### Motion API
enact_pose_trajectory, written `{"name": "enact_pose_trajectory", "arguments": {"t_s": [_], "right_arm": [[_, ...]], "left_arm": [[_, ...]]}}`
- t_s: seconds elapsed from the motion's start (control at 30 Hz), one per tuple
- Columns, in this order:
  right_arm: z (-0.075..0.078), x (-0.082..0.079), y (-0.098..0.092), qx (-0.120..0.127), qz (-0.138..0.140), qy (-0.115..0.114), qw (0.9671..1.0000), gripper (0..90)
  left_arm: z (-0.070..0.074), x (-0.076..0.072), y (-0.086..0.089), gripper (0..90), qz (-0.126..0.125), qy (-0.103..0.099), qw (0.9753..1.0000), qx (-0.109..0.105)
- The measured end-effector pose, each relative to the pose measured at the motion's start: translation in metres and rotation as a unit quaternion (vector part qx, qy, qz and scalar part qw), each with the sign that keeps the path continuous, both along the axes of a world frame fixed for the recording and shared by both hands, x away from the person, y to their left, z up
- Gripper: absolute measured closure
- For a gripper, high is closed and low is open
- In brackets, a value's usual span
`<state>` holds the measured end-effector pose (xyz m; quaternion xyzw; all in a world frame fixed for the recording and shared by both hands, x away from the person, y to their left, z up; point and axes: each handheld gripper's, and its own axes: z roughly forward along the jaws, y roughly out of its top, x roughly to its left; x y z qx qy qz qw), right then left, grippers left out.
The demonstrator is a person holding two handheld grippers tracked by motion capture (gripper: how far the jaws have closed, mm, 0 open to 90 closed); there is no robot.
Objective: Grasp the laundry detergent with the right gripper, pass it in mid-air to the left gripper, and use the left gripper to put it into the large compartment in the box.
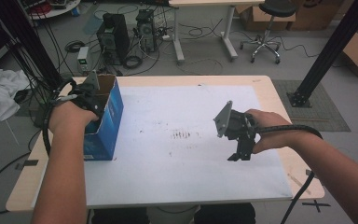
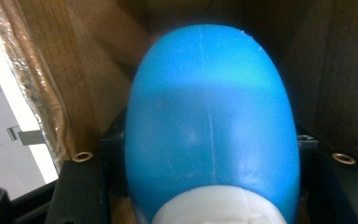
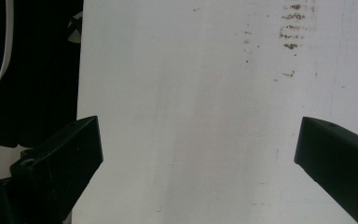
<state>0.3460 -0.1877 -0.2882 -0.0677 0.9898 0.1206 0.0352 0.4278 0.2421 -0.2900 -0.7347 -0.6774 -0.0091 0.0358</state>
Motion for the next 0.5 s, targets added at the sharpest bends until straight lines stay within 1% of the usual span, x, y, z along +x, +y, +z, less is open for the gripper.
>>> {"name": "enact_pose_trajectory", "arguments": {"t_s": [0.1,0.2,0.3,0.33,0.37,0.47,0.5], "right_arm": [[-0.001,0.000,0.000,-0.001,-0.001,0.000,1.0000,0.9],[-0.001,0.000,0.000,-0.002,-0.001,0.001,1.0000,1.0],[-0.002,0.000,0.000,-0.003,0.002,0.001,1.0000,1.0],[-0.002,0.000,0.000,-0.003,0.002,0.000,1.0000,1.0],[-0.002,0.000,0.001,-0.002,0.001,0.001,1.0000,1.0],[-0.002,0.000,0.002,-0.003,0.005,0.001,1.0000,1.0],[-0.002,0.000,0.002,-0.003,0.004,0.000,1.0000,1.0]], "left_arm": [[0.001,-0.001,-0.001,37.6,-0.001,-0.002,1.0000,0.003],[0.002,-0.001,-0.002,36.6,-0.009,-0.004,0.9999,0.013],[0.006,-0.001,-0.003,35.2,-0.009,-0.006,0.9997,0.021],[0.008,-0.001,-0.003,34.5,-0.005,-0.008,0.9997,0.021],[0.009,-0.002,-0.003,33.7,-0.007,-0.011,0.9997,0.023],[0.013,-0.002,-0.004,31.1,-0.007,-0.016,0.9997,0.017],[0.015,-0.003,-0.005,30.6,-0.007,-0.018,0.9996,0.019]]}}
